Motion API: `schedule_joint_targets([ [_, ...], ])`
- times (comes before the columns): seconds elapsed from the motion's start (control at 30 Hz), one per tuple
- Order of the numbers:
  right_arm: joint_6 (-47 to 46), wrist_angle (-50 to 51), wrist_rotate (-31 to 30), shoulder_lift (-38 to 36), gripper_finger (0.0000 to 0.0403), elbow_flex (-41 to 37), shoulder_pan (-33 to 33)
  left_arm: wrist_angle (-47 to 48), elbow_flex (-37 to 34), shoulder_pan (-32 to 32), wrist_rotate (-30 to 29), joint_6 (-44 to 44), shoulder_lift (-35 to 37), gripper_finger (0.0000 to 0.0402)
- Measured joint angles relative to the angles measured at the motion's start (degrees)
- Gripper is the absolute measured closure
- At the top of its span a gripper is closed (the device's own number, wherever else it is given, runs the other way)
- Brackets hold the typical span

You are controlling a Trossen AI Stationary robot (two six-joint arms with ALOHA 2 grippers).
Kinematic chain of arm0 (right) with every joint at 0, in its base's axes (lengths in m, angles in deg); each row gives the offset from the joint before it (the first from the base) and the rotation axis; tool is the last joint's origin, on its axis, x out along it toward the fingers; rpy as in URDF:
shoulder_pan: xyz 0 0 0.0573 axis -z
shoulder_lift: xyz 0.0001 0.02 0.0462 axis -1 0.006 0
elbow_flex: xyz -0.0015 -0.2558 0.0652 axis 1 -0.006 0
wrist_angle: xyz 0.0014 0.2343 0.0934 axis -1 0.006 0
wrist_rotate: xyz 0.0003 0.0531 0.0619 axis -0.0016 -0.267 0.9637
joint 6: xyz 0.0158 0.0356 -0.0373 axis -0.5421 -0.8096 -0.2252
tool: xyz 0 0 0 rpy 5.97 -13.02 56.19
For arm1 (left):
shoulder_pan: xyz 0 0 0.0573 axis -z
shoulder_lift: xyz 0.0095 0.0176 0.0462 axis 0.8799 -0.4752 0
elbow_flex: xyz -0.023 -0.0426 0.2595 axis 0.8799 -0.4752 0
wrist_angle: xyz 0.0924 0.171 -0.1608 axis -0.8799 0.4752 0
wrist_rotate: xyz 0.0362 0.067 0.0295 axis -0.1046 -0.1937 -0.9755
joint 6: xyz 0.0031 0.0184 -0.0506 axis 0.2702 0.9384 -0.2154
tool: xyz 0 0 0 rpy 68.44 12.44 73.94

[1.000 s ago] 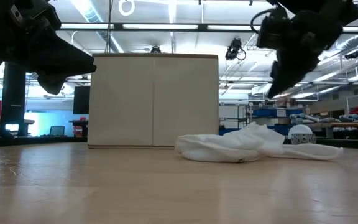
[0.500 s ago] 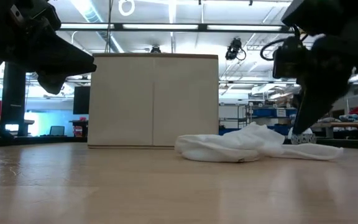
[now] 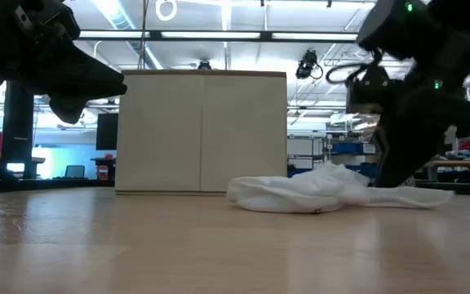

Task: Sort clothes
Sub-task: Put the white sock into the laundry organizer

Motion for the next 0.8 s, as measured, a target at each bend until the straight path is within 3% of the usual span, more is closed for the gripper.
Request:
schedule_joint_targets([
  [0.2,6.89,17.02,-6.84,-7.42,0.0399,13.64,0.7,0.04,0.0,0.0,0.0,0.0,-0.01,0.0303],
  [0.4,16.99,21.48,-14.44,-10.55,0.0401,26.39,1.01,-0.29,0.0,0.0,-0.02,0.02,0.02,0.0303],
  [0.6,29.26,17.86,-17.39,-9.54,0.0401,38.89,3.83,-0.49,0.0,0.0,-0.02,0.04,-0.01,0.0303],
  [0.8,43.19,3.25,-17.16,-8.23,0.0401,45.22,8.99,-0.46,0.0,0.02,-0.04,0.28,-0.01,0.0303],
])
